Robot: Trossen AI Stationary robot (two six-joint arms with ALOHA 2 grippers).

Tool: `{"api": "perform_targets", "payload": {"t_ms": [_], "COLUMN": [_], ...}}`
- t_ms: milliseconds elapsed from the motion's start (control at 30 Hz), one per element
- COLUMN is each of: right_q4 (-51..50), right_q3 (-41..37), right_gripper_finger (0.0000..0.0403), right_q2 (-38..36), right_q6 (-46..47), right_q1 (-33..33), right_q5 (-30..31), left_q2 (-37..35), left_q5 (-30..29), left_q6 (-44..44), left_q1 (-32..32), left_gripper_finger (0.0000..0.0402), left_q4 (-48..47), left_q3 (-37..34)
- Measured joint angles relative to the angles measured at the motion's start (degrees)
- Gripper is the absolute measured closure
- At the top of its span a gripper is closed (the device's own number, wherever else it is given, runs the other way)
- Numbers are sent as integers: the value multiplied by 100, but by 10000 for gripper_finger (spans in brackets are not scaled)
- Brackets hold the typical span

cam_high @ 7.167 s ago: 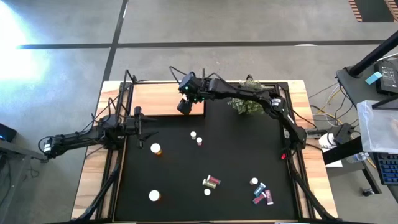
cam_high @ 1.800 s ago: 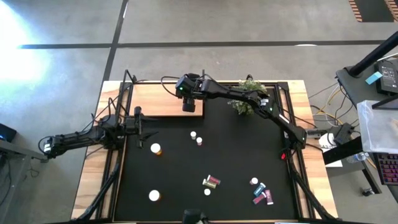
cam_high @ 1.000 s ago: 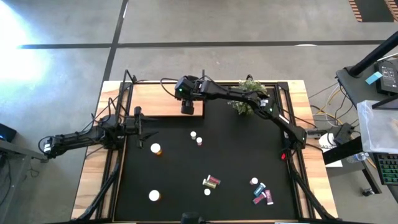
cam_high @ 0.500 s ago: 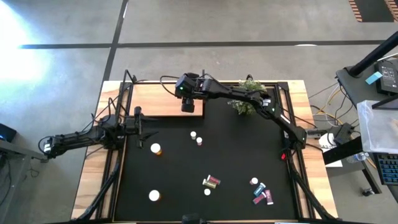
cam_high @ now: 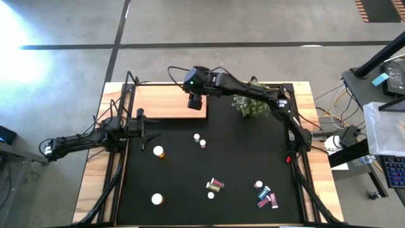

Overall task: Pick and place medicine bottles onto shelf by color
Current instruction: Put the top yellow medicine bottle on the shelf

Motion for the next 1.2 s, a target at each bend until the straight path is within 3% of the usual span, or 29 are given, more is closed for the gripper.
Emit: {"api": "perform_targets", "payload": {"t_ms": [300,633,767,900,1200], "right_q4": [-1182,-1552,-1553,-1122,962], "right_q3": [0,-446,-1253,-2365,-5336], "right_gripper_finger": [179,179,179,179,179], "right_q2": [-531,-933,-1255,-1830,-3803], "right_q6": [493,637,792,923,1386], "right_q1": [286,524,528,528,544], "right_q5": [-235,-358,-359,-360,-360], "left_q2": [2,2,-2,33,642], "left_q5": [0,2,4,209,222], "left_q6": [-1,-3,-7,-83,-150], "left_q1": [1,-1,-1,-1,-3], "left_gripper_finger": [166,166,166,166,166], "left_q4": [57,1736,2376,2440,3143], "left_q3": [-1,-2,-2,-2,-2]}}
